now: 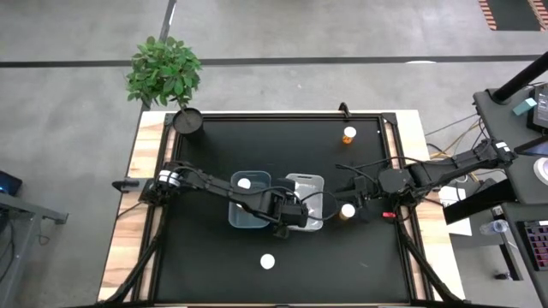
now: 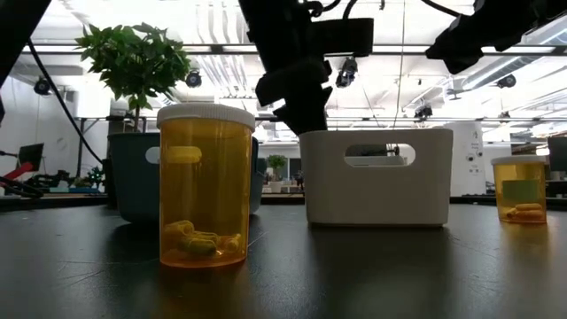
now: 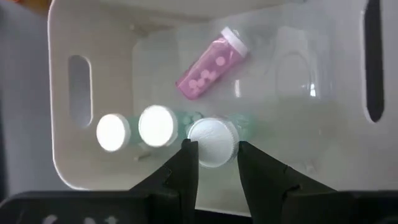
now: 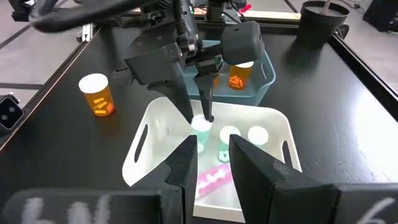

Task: Pick and place medicine bottles into bin by pill shape (circle, oval)
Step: Put the blue tablet bottle into the white bin, then put the orange capsule bottle into the blue bin

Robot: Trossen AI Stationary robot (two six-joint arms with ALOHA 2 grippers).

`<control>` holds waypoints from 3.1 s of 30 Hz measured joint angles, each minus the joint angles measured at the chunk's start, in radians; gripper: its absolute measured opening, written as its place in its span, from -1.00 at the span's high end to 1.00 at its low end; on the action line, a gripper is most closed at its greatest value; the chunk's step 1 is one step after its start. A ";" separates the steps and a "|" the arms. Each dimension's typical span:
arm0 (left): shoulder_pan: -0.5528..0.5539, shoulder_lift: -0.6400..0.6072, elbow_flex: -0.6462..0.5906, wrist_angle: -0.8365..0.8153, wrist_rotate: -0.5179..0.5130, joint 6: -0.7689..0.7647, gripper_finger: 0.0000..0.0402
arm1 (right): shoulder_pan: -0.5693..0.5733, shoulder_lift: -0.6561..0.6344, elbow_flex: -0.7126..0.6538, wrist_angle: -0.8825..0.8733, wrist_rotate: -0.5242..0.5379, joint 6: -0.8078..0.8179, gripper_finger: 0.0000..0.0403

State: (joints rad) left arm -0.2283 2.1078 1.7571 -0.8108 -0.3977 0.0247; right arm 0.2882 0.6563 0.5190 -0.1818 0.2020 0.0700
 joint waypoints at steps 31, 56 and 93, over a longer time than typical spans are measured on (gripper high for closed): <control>-0.003 -0.079 0.000 -0.047 -0.003 -0.017 0.07 | 0.000 0.000 0.000 -0.001 0.002 0.064 0.58; -0.090 -0.412 -0.210 0.177 -0.110 0.136 0.07 | -0.018 0.032 0.041 -0.002 0.194 0.270 0.68; -0.060 -0.958 -0.928 0.866 -0.190 0.400 0.07 | -0.915 0.628 0.702 -0.725 -0.058 0.259 0.80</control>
State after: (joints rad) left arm -0.2878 1.1502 0.8292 0.0553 -0.5873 0.4244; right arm -0.6264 1.2841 1.2212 -0.9067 0.1440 0.3294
